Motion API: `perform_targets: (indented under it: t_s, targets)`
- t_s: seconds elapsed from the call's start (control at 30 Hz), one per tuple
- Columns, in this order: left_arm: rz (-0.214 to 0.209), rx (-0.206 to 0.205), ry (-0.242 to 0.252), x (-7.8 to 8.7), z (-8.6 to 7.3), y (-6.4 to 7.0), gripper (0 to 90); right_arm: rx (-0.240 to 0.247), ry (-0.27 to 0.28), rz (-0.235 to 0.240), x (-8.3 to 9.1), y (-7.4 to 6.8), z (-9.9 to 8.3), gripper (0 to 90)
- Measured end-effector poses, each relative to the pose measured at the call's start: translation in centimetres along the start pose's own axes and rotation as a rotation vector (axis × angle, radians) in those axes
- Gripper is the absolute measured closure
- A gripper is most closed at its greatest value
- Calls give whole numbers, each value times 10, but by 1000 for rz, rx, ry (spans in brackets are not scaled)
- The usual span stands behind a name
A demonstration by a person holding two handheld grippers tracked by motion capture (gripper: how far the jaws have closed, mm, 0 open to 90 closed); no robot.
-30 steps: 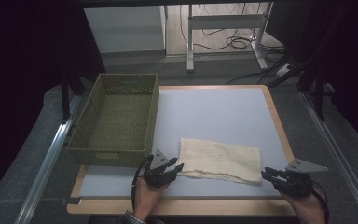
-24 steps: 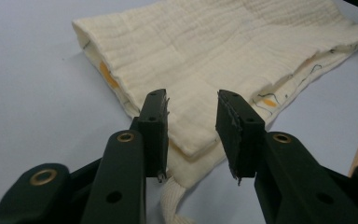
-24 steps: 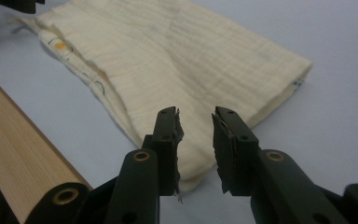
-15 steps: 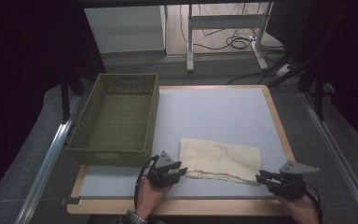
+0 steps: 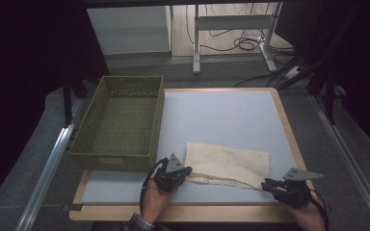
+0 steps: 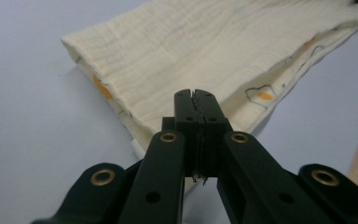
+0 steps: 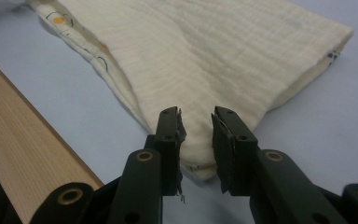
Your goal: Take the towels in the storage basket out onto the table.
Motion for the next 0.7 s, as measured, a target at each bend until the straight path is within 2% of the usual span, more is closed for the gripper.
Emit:
perform_targets:
  t_s: [0.13, 0.27, 0.33, 0.4, 0.43, 0.57, 0.7]
  targets:
    - [-12, 2, -24, 4, -7, 3, 892, 3, 4, 1, 0, -1, 0, 717]
    - [-35, 23, -81, -5, -23, 4, 881, -4, 5, 4, 0, 0, 0, 711]
    - [-56, 40, -69, -5, -24, 3, 845, -1, 6, 1, 1, 1, 1, 709]
    - [-31, 34, -49, -2, -18, 1, 689, 5, 15, -7, 5, 2, 3, 700]
    - [-12, 36, -23, 1, -13, -1, 617, 3, 22, -17, 8, 3, 6, 694]
    - [2, 48, 24, 3, 7, -6, 575, -17, 50, -65, 14, 17, 19, 659]
    - [30, 51, 32, -12, 27, -11, 566, -37, 68, -104, 10, 34, 35, 656]
Point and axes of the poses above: each handheld gripper's, and its own axes: x roughly backward along the jaws, z roughly out of its top, y roughly to its right, the point moved 5 cm from there along -x, roughly forward along the jaws, and after that the axes turned 1 degree about -y, right-handed, at the moved point
